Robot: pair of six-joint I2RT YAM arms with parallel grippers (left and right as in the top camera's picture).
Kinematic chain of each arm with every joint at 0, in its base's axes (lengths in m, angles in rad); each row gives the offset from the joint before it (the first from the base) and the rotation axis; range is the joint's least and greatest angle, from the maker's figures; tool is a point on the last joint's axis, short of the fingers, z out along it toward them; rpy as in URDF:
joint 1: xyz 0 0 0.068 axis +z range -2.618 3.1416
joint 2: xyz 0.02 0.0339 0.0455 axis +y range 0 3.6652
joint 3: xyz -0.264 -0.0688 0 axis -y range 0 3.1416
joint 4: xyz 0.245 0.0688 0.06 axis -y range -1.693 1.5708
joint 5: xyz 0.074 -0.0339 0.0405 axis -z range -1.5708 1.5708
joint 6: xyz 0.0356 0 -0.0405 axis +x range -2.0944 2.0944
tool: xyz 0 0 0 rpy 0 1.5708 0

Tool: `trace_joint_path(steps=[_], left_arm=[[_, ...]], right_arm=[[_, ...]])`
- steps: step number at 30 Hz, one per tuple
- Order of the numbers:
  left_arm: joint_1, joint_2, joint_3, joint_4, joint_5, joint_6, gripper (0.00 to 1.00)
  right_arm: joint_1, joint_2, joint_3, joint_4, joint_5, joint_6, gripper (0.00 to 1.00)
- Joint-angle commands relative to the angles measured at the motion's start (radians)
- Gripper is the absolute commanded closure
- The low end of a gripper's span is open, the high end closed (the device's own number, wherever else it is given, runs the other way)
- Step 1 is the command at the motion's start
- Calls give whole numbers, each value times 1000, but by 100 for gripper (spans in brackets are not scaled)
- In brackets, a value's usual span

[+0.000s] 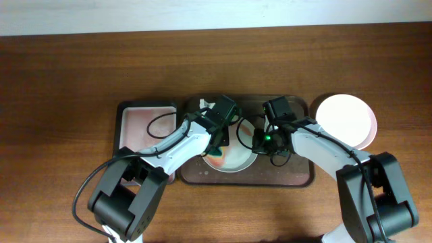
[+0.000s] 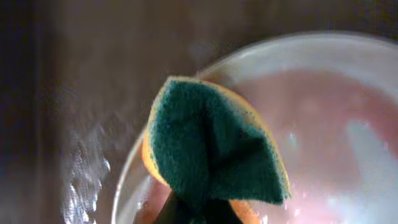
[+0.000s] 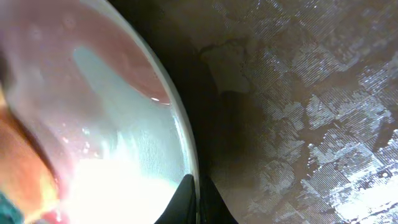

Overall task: Clean dirty plates on tray and stack at the side
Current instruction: 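Scrub the white plate again with the sponge in the left gripper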

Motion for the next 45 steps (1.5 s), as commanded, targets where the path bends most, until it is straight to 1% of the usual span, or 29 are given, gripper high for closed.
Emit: trace_joint_path(steps=[1, 5, 8, 12, 14, 16, 17, 18, 19, 21, 22, 23, 24, 26, 27, 28, 29, 30, 32, 33, 34, 35, 36, 39, 41, 44, 45], left_arm=[[18, 24, 2, 79, -168, -10, 100], [18, 7, 74, 72, -168, -9, 100], [18, -75, 88, 61, -153, -9, 100], [14, -85, 68, 48, 108, -11, 100], [-2, -85, 21, 48, 210, -10, 100], [-13, -85, -35, 53, 216, -11, 100], [-13, -85, -71, 59, 216, -31, 100], [-13, -85, -113, 85, 216, -36, 100], [-13, -85, -154, 130, 216, -36, 100], [-13, -85, -237, 270, 213, -24, 100], [-10, -85, -264, 332, 175, -24, 100], [-7, -85, -272, 362, 117, -24, 100], [6, -85, -272, 389, 89, -24, 100], [35, -85, -272, 444, 90, -24, 100], [56, -96, -269, 489, 95, 11, 100], [58, -116, -259, 501, 94, 79, 100], [58, -130, -249, 499, 95, 117, 100], [58, -158, -233, 484, 94, 157, 100], [58, -224, -214, 457, 94, 165, 100], [58, -262, -214, 434, 93, 165, 100], [58, -300, -214, 384, 93, 165, 100], [60, -320, -214, 343, 94, 165, 100], [68, -348, -214, 269, 94, 165, 100], [114, -372, -214, 136, 93, 165, 100], [204, -372, -215, 13, 94, 165, 100], [312, -372, -215, -51, 95, 170, 100], [354, -372, -215, -54, 136, 232, 100]], right_arm=[[2, 14, -6, -23, 26, 5, 96], [2, 14, -6, -30, 29, 5, 96], [2, 14, -6, -30, 29, 5, 96], [2, 14, -6, -27, 29, 5, 96], [2, 14, -6, -27, 29, 5, 96], [2, 14, -6, -27, 29, 5, 96], [2, 14, -6, -26, 29, 5, 96], [2, 14, -6, -26, 29, 5, 96], [2, 14, -6, -27, 29, 5, 96], [2, 14, -6, -27, 29, 5, 96], [2, 14, -6, -27, 29, 5, 96], [2, 14, -6, -30, 29, 5, 96], [2, 14, -6, -32, 29, 5, 96], [2, 14, -6, -34, 29, 5, 96], [2, 14, -6, -39, 29, 5, 96], [2, 14, -6, -42, 29, 5, 96], [2, 14, -6, -42, 29, 5, 96], [2, 14, -6, -42, 29, 5, 96], [2, 14, -6, -42, 29, 5, 95], [2, 14, -6, -42, 29, 5, 85], [2, 14, -6, -42, 29, 5, 82], [2, 14, -6, -45, 29, 5, 82], [2, 14, -6, -49, 27, 4, 87], [2, 14, -6, -49, -14, -3, 96], [2, 10, -5, -48, -47, -3, 96], [2, -28, 5, -49, -44, -30, 96], [2, -57, 16, -50, -40, -38, 96]])
